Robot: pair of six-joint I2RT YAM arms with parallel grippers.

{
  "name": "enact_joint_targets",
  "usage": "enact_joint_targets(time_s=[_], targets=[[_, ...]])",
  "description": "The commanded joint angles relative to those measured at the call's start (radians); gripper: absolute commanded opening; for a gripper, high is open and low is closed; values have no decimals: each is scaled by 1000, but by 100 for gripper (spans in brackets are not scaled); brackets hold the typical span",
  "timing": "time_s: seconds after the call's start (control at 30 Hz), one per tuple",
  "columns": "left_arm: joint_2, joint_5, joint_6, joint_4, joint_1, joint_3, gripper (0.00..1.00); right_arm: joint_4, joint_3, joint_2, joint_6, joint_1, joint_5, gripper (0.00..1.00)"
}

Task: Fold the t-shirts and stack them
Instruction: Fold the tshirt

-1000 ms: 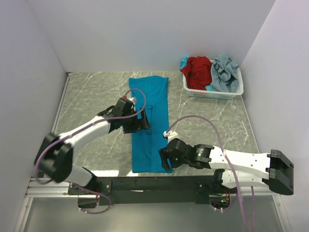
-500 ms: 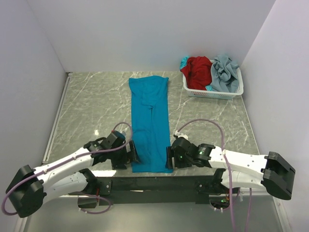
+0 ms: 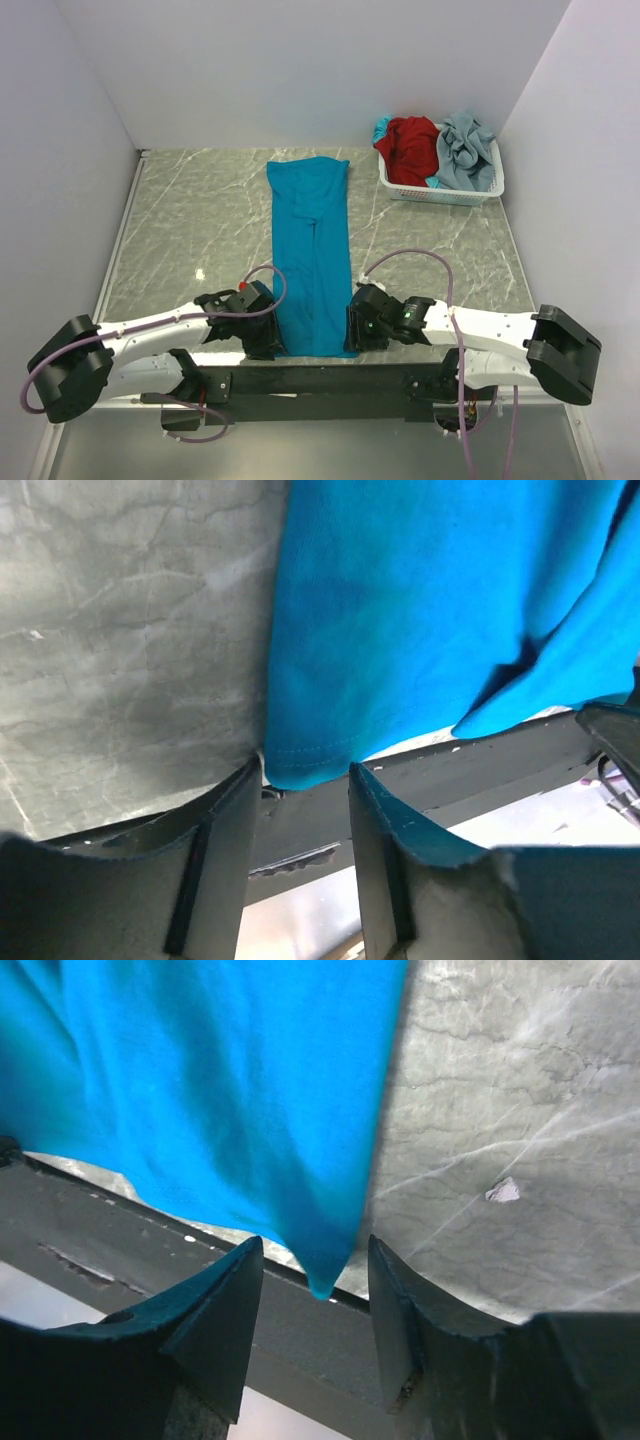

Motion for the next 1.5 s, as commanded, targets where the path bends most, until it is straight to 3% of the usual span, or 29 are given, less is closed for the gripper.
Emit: enact_joint_targets(time_s=[0.0,0.4,0.53,0.6,0.67,0.8,0.87,1.17,1.47], targets=[[27,-64,-11,-1,-13,1,46,28,-6,18,18,-4,-4,52],[118,-144,-17,-5,-13,31,36,43,-25,35,25,-4,1,45],[132,-143,-14,-15,-15,38,18,43,-29,35,25,-5,1,39],[129,-141,-15,-15,-15,31,15,46,-31,39,24,-4,3,37],[127,-135,-17,-12,-15,24,1,43,-28,45,21,-4,9,29],[95,-117,-47,-4,-15,-18,1,20,-49,38,32,-4,16,6],[46,-86,-84,25,-13,-72,0,29,-77,21,44,-4,-3,1],[-159,-63,-77,36,-18,-89,0,125,-105,-57,42,39,-79,0],[-178,-112,-40,99,-18,-14,1,5,16,-116,-25,7,32,0]])
